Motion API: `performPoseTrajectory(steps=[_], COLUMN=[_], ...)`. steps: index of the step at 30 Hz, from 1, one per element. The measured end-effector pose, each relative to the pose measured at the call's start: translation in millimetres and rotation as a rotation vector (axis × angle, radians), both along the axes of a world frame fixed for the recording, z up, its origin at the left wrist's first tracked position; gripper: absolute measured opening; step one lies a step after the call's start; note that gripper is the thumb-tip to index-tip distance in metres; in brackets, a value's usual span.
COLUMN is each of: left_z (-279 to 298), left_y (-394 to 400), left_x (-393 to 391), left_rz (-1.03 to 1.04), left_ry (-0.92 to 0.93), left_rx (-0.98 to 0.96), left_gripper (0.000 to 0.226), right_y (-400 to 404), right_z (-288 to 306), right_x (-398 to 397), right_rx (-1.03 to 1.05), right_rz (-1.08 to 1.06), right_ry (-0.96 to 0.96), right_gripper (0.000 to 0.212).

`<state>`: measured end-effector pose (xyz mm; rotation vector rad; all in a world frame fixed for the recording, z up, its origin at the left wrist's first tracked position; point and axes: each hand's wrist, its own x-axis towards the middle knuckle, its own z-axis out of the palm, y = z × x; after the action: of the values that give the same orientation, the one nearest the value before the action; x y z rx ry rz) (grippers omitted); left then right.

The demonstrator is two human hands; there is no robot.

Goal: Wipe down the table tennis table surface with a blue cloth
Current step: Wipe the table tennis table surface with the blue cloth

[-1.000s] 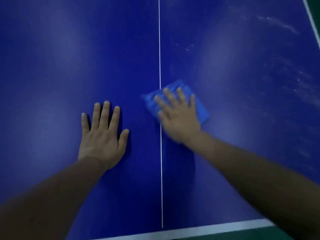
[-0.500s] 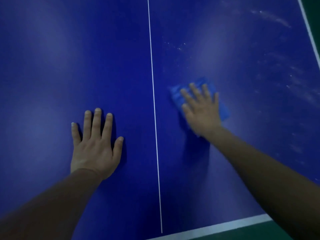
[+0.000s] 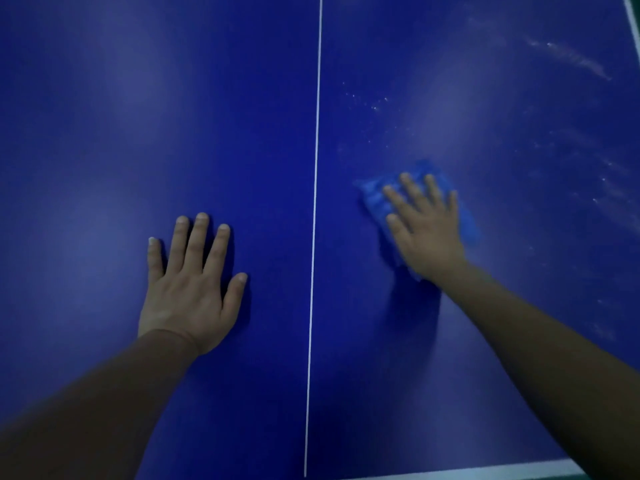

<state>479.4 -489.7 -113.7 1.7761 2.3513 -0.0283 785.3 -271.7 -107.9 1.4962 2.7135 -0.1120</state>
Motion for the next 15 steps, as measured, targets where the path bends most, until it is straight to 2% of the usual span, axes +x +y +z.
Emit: performPoseTrajectory(steps=[2, 3, 7, 9, 12, 13, 15], left_z=[-1, -1, -1, -1, -3, -2, 0], left_y=[0, 0, -1, 0, -1, -1, 4], left_x=[0, 0, 0, 2, 1, 1, 3], left_rz=[0.006, 0.005, 0.009, 0.018, 0.014, 0.02, 0.06], left_ry=[0.0, -0.002, -0.01, -0.018, -0.027, -0.042, -0.077], left_rx=[0.006, 0.008, 0.011, 0.02, 0.022, 0.028, 0.049], left_gripper=[0.072, 0.072, 0.072, 0.072, 0.071, 0.071, 0.071], right_y=[14, 9, -38, -48, -7, 22, 94], right_z=[2, 2, -3, -5, -2, -2, -2], right_x=[10, 7, -49, -97, -145, -144, -116], right_rx=[-0.049, -0.041, 0.037, -0.003, -0.074, -0.063, -0.022], right_rz=[-0.174, -0.159, 0.214, 0.337, 0.437, 0.401, 0.154], right_ry=[-0.024, -0.034, -0.002, 0.036, 0.019, -0.018, -0.072], right_gripper=[0.059, 0.06, 0.052, 0.051, 0.055, 0.058, 0.064])
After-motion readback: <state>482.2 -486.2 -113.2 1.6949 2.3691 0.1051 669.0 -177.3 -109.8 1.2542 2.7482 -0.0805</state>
